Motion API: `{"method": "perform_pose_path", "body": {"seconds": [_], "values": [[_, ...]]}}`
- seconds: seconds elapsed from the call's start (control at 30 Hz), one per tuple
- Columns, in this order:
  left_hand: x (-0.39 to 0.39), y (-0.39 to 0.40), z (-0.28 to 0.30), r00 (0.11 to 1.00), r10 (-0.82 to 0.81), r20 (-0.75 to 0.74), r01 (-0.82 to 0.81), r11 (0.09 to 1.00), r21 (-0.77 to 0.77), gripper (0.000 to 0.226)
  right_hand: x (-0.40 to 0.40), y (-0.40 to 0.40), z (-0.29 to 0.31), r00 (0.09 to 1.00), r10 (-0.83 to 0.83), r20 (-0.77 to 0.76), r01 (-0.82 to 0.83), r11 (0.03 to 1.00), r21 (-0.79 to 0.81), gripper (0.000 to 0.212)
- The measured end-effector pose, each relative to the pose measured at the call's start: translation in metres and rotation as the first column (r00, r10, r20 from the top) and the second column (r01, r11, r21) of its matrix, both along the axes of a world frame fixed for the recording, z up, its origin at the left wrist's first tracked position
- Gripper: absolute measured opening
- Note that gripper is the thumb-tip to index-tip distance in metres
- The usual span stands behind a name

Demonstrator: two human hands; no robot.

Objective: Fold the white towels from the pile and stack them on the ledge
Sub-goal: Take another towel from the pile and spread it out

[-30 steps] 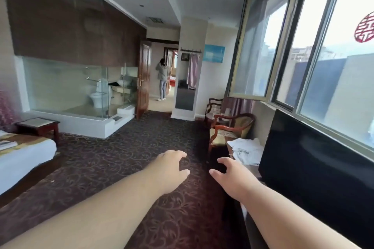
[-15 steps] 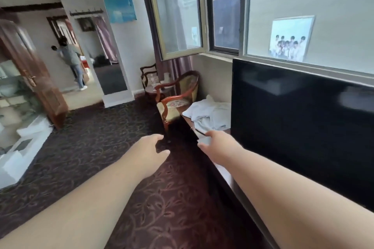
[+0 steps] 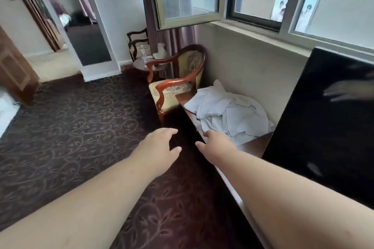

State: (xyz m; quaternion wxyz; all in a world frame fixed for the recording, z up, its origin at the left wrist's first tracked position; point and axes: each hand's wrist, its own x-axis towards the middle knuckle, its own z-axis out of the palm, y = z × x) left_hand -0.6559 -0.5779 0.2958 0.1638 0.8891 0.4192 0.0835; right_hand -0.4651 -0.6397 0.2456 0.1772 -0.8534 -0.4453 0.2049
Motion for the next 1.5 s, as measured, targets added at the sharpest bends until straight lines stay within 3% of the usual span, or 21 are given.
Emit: {"method": "perform_pose_path", "body": {"seconds": [0.2, 0.43, 0.6, 0.8, 1.0, 1.2, 1.37, 1.5], "values": [[0.047, 0.181, -0.044, 0.980, -0.192, -0.050, 0.192, 0.981, -0.018, 0.060, 0.057, 0.137, -0.029, 0.991, -0.097, 0.097, 0.111, 0.982, -0.153, 0.057], [0.124, 0.332, -0.068, 0.877, -0.430, -0.215, 0.427, 0.902, -0.065, 0.061, 0.107, 0.221, -0.062, 0.930, -0.368, -0.005, 0.351, 0.890, -0.292, 0.057], [0.210, 0.385, -0.100, 0.779, -0.566, -0.270, 0.559, 0.822, -0.109, 0.063, 0.159, 0.239, -0.110, 0.859, -0.511, -0.032, 0.462, 0.801, -0.380, 0.054], [0.325, 0.439, -0.134, 0.670, -0.656, -0.348, 0.651, 0.744, -0.149, 0.064, 0.280, 0.280, -0.149, 0.800, -0.599, -0.045, 0.512, 0.719, -0.470, 0.058], [0.417, 0.484, -0.165, 0.594, -0.686, -0.421, 0.659, 0.715, -0.235, 0.064, 0.371, 0.322, -0.168, 0.797, -0.605, -0.012, 0.507, 0.679, -0.530, 0.063], [0.462, 0.501, -0.215, 0.474, -0.746, -0.468, 0.632, 0.658, -0.410, 0.063, 0.386, 0.369, -0.217, 0.749, -0.649, -0.135, 0.483, 0.673, -0.560, 0.066], [0.494, 0.526, -0.256, 0.351, -0.794, -0.496, 0.665, 0.584, -0.465, 0.065, 0.388, 0.411, -0.268, 0.609, -0.754, -0.245, 0.566, 0.630, -0.532, 0.073], [0.511, 0.552, -0.286, 0.249, -0.818, -0.519, 0.687, 0.527, -0.501, 0.067, 0.401, 0.452, -0.309, 0.395, -0.845, -0.361, 0.715, 0.530, -0.456, 0.096]]}}
